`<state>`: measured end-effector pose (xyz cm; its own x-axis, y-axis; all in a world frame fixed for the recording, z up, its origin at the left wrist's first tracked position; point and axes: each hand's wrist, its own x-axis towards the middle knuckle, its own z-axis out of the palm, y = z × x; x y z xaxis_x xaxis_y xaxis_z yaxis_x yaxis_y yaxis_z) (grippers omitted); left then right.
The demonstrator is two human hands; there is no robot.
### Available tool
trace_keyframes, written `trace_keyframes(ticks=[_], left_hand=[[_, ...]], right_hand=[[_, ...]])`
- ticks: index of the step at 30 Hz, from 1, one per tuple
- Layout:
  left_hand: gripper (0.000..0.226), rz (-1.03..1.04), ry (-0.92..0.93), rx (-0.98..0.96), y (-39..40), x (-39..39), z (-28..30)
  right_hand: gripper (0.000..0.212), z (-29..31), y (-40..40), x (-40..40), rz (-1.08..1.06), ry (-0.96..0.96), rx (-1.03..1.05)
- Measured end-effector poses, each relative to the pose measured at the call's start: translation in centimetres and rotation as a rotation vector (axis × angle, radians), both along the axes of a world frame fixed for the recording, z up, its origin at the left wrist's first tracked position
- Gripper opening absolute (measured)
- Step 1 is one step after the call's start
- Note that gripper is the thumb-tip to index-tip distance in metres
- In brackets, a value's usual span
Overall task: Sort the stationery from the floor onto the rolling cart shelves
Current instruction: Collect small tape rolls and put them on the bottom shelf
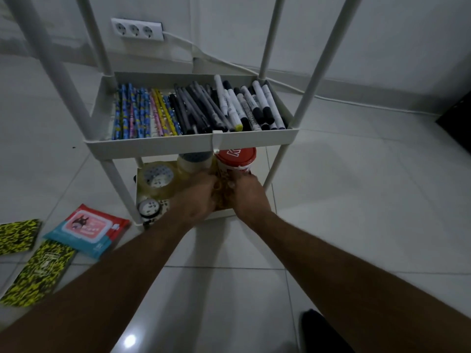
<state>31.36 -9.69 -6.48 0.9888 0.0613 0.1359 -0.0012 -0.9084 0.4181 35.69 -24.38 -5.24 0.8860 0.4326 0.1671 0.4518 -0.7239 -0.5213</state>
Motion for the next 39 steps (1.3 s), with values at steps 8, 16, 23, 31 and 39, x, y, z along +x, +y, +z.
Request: trace_keyframes(ticks=[8, 16, 23, 31, 39], left_hand=[[0.016, -0.033, -0.062, -0.014, 0.2, -0.6, 0.0], [0.027, 0.023, -0.148, -0.060, 1.1, -3.1, 0.0], [0.034, 0.031, -0.167, -0.067, 1.0, -3.7, 0.0], [0.049, -0.095, -0.126, -0.056, 1.2, -5.0, -0.1], [0.049, -0.136, -0.151, -0.032, 1.5, -5.9, -0.3]], right_hand=[[0.037, -0.3, -0.2, -0.1, -0.069, 0.080, 0.058], [0.032, -0.8, -0.5, -0.6, -0.201, 0.074, -0.054], [0.025, -1.6, -0.8, -1.3, -0.186, 0.165, 0.175], [0.036, -2.9, -2.7, -2.9, -0.132, 0.093, 0.167], [0.024, -1.9, -3.7, -5.0, -0.139, 0.032, 0.178]])
